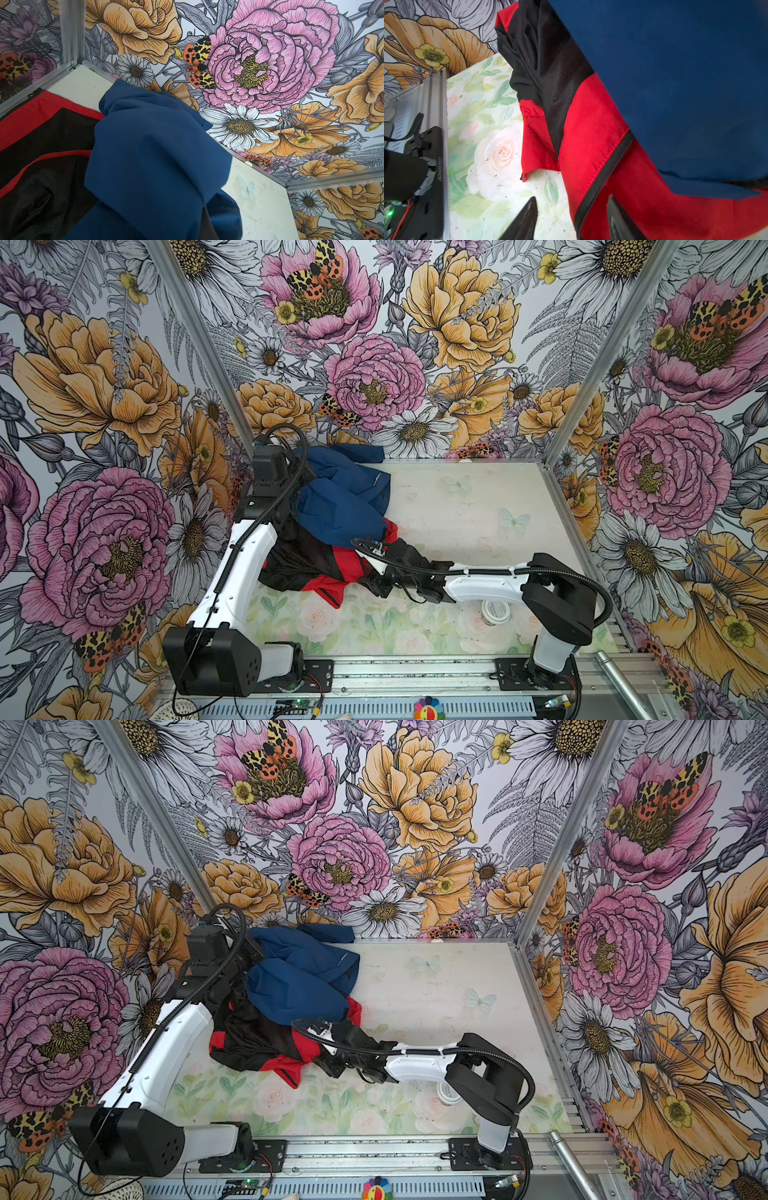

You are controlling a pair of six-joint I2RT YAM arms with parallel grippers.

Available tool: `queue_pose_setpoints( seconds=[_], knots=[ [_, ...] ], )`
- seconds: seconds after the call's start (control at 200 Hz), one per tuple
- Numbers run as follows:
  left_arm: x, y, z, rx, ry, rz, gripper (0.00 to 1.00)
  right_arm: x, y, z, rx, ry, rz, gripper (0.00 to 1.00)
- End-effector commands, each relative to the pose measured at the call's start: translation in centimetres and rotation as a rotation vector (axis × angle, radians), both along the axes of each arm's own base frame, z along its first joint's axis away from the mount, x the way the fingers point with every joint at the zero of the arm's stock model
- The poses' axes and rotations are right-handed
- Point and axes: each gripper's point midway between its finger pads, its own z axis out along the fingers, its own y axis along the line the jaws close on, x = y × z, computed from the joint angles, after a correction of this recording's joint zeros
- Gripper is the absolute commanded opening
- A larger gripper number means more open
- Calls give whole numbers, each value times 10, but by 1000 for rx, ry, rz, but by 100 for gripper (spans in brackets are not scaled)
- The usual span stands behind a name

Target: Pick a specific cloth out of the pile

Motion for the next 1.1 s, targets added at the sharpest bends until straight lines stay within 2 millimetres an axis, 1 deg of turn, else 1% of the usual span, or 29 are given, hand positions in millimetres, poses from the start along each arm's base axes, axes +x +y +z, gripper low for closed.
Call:
queue_pose_setpoints(
  seconds=[0.0,0.055,0.135,0.19,0.24,0.27,0.305,0.33,0.46,0.48,0.5,0.555,0.586,0.741,0.861,0.956,1.031,1.091],
  knots=[
    [0,13,43,26,-157,49,0,7,15,10,50,-13,-16,40],
    [0,13,43,24,-158,49,0,8,19,7,51,-4,-11,34],
    [0,12,43,22,-159,49,0,8,25,3,54,17,-4,31],
    [-1,13,43,23,-159,51,0,8,29,1,61,29,-1,25],
    [-1,12,43,24,-159,52,0,9,31,-1,63,38,-4,22],
    [-1,13,43,24,-160,52,0,9,32,-2,63,42,-6,18],
    [-1,12,42,25,-159,51,0,10,32,-3,62,45,-9,10],
    [-2,13,42,26,-158,52,0,10,33,-3,63,46,-9,8],
    [-2,14,41,26,-158,55,0,10,32,-3,63,45,-13,3],
    [-2,13,41,25,-159,55,0,9,32,-3,65,48,-10,6],
    [-2,14,41,26,-158,56,0,8,33,-2,71,47,-2,10],
    [-3,14,41,27,-159,58,0,5,35,-2,81,53,17,28],
    [-3,14,42,28,-160,58,0,2,36,-2,88,54,30,35],
    [-3,15,42,29,-162,61,0,-3,41,-8,88,55,52,60],
    [-4,16,43,29,-165,66,0,-4,48,-13,56,60,52,72],
    [-5,17,43,30,-168,70,0,-6,54,-21,12,44,43,74],
    [-6,19,44,29,-170,75,0,-9,59,-29,-22,32,46,79],
    [-8,19,45,29,-172,76,0,-12,63,-35,-38,30,52,81]
  ],
)
